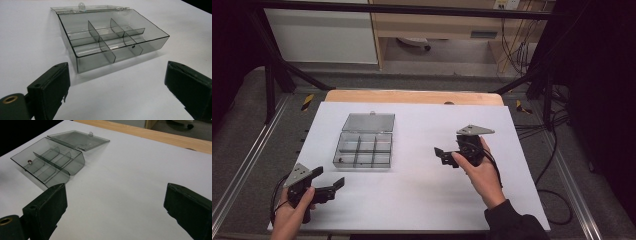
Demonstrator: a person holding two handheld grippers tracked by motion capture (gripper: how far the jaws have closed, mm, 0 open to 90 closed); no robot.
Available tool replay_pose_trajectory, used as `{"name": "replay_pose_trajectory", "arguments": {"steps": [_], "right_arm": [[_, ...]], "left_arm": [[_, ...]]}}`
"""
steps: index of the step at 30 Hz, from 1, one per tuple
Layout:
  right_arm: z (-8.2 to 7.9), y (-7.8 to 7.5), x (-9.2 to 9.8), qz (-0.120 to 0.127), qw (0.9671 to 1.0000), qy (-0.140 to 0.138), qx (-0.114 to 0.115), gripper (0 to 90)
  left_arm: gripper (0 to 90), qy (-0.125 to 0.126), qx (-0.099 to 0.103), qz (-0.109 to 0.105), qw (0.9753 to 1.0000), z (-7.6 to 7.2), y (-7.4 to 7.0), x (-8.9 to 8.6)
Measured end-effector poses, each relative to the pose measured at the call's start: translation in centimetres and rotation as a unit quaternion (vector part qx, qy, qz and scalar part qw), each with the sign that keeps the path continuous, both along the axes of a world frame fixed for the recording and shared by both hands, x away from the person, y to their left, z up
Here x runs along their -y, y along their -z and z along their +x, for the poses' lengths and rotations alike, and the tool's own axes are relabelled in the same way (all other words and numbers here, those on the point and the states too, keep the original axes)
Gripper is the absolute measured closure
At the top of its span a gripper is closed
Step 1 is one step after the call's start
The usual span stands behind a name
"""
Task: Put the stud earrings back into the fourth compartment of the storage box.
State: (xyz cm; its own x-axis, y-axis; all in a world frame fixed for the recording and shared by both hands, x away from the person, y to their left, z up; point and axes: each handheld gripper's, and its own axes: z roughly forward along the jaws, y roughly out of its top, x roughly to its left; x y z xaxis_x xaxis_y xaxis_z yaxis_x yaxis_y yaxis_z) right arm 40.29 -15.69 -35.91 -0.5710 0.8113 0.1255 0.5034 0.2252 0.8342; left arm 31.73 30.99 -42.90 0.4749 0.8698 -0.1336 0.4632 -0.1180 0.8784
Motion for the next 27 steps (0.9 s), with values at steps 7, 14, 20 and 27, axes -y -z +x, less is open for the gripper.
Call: {"name": "replay_pose_trajectory", "arguments": {"steps": [7, 14, 20, 27], "right_arm": [[-1.1, 0.9, 3.0, 0.012, 0.9997, 0.022, 0.001, 5.4], [-1.9, 2.5, 5.5, 0.006, 0.9987, 0.046, -0.02, 4.6], [-2.5, 4.6, 6.8, -0.007, 0.9964, 0.071, -0.046, 6.7], [-3.1, 6.2, 6.7, -0.024, 0.9933, 0.084, -0.076, 17.6]], "left_arm": [[6.4, 0.002, -0.002, 0.004, 1.0, 0.0, 0.2, 0.0], [6.4, 0.003, -0.001, 0.004, 1.0, 0.0, 0.1, 0.1], [6.4, 0.008, 0.0, 0.01, 0.9999, 0.0, 0.0, 0.3], [6.4, 0.009, 0.0, 0.01, 0.9999, 0.0, -0.1, 0.3]]}}
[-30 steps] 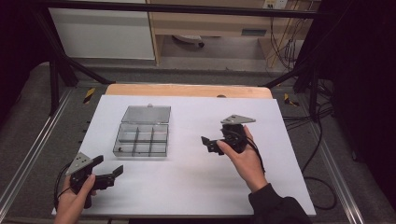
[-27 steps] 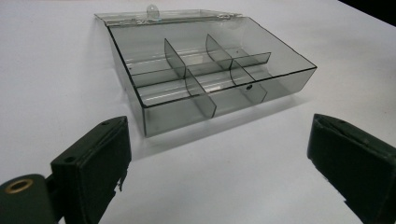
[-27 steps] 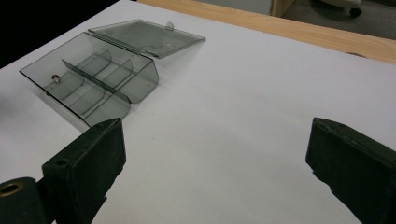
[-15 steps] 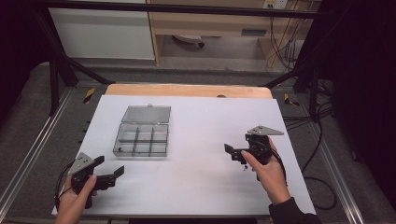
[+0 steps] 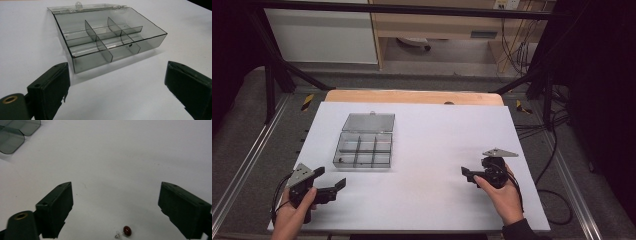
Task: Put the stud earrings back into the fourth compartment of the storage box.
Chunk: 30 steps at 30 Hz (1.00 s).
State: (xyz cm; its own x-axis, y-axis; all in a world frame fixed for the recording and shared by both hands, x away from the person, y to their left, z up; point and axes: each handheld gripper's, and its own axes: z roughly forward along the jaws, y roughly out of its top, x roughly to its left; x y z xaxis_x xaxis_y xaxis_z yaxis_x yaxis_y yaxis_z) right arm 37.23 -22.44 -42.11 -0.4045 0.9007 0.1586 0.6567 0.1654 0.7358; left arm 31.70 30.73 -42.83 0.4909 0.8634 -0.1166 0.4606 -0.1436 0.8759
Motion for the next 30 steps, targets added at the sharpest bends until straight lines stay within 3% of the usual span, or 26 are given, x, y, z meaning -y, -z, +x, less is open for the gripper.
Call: {"name": "replay_pose_trajectory", "arguments": {"steps": [4, 12, 15, 21, 27, 30], "right_arm": [[-0.5, 0.5, 0.3, -0.006, 0.9999, 0.008, -0.008, 27.0], [-1.5, 1.1, 1.6, 0.005, 0.9994, 0.024, -0.024, 48.2], [-1.7, 1.4, 1.6, -0.005, 0.9989, 0.028, -0.038, 52.4], [-2.0, 1.8, 1.8, 0.001, 0.9976, 0.029, -0.063, 60.4], [-1.5, 2.3, 1.0, -0.005, 0.9977, 0.017, -0.065, 63.9], [-1.3, 2.4, 0.5, -0.021, 0.9978, 0.014, -0.061, 66.5]], "left_arm": [[6.4, 0.002, 0.001, -0.001, 1.0, 0.0, -0.1, 0.1], [6.4, 0.002, 0.0, 0.001, 1.0, 0.0, 0.0, 0.1], [6.4, 0.001, 0.0, 0.001, 1.0, 0.0, 0.0, 0.1], [6.4, 0.002, -0.002, 0.003, 1.0, 0.0, 0.0, 0.1], [6.4, 0.002, -0.003, 0.003, 1.0, 0.1, 0.1, 0.2], [6.5, 0.002, -0.004, 0.003, 1.0, 0.1, 0.1, 0.1]]}}
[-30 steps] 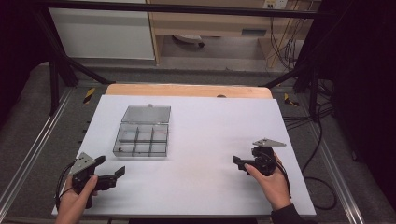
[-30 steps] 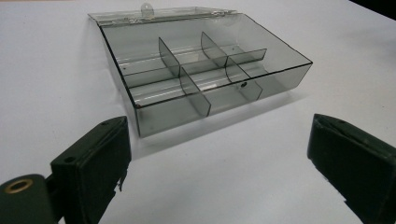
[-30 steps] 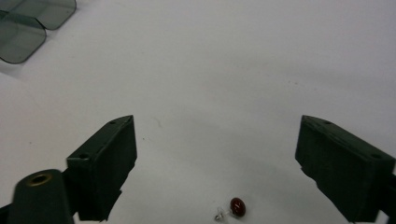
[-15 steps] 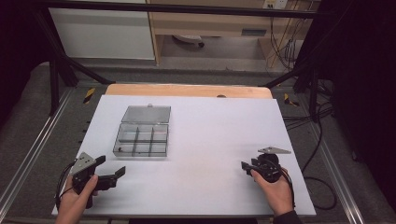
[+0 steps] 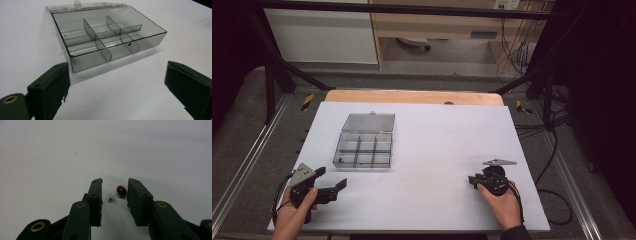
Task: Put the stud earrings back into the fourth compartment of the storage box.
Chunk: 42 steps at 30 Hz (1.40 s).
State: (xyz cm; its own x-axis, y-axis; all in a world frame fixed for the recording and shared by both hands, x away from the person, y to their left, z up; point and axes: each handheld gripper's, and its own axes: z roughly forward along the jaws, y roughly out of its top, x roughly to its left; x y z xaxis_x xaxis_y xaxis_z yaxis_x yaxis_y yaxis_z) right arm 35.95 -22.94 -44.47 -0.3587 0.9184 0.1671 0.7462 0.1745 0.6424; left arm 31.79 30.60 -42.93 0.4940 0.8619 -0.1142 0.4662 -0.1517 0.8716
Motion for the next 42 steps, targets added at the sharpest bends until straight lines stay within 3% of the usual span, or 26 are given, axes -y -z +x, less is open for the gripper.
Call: {"name": "replay_pose_trajectory", "arguments": {"steps": [10, 19, 24, 29, 35, 42], "right_arm": [[0.6, 0.1, -1.1, -0.03, 0.9993, -0.013, 0.016, 73.5], [0.2, 0.1, -0.8, -0.04, 0.9985, -0.028, 0.025, 81.6], [0.3, -0.1, -0.4, -0.017, 0.999, -0.024, 0.033, 81.8], [0.3, -0.6, 0.2, 0.033, 0.9976, -0.026, 0.055, 81.8], [0.2, -0.8, -0.3, 0.052, 0.9958, -0.043, 0.063, 81.8], [0.3, -1.0, -1.5, 0.047, 0.9948, -0.067, 0.06, 81.9]], "left_arm": [[6.5, 0.0, -0.004, 0.001, 1.0, 0.1, 0.1, 0.1], [6.7, 0.002, -0.004, 0.001, 1.0, 0.1, 0.1, 0.2], [6.7, 0.003, -0.005, 0.002, 1.0, 0.1, 0.1, 0.2], [6.7, 0.002, -0.005, 0.001, 1.0, 0.1, 0.1, 0.1], [6.7, 0.002, -0.006, 0.005, 1.0, 0.1, 0.1, 0.1], [6.8, 0.001, -0.005, 0.004, 1.0, 0.0, 0.1, 0.1]]}}
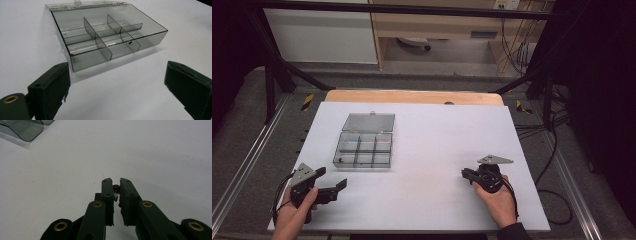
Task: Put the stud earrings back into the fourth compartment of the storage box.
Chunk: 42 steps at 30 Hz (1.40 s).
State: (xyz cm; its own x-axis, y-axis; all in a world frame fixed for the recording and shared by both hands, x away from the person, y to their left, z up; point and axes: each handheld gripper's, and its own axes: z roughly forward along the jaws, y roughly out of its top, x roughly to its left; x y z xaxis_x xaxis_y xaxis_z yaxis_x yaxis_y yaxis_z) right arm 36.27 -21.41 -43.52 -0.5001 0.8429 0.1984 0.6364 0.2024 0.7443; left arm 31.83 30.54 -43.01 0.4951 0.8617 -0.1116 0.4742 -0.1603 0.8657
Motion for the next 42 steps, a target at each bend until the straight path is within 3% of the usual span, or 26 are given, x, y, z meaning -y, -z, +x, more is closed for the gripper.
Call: {"name": "replay_pose_trajectory", "arguments": {"steps": [4, 11, 20, 28, 42], "right_arm": [[0.0, -0.2, -1.0, 0.009, 0.9999, -0.013, -0.001, 81.9], [0.1, -0.9, -4.6, 0.014, 0.9976, -0.068, 0.0, 81.9], [0.9, -1.5, -10.3, 0.016, 0.9917, -0.127, 0.003, 81.9], [2.3, -3.2, -15.6, 0.017, 0.9848, -0.172, 0.016, 81.9], [5.1, -5.6, -23.5, 0.046, 0.9758, -0.212, 0.024, 81.9]], "left_arm": [[6.7, -0.001, 0.0, 0.0, 1.0, 0.0, 0.0, 0.0], [6.7, -0.002, -0.001, 0.002, 1.0, 0.0, 0.1, 0.0], [6.8, -0.004, -0.003, 0.003, 1.0, 0.0, 0.1, -0.1], [6.8, -0.003, -0.002, 0.005, 1.0, 0.0, 0.1, 0.0], [6.8, -0.007, -0.008, 0.008, 0.9999, 0.0, 0.2, -0.2]]}}
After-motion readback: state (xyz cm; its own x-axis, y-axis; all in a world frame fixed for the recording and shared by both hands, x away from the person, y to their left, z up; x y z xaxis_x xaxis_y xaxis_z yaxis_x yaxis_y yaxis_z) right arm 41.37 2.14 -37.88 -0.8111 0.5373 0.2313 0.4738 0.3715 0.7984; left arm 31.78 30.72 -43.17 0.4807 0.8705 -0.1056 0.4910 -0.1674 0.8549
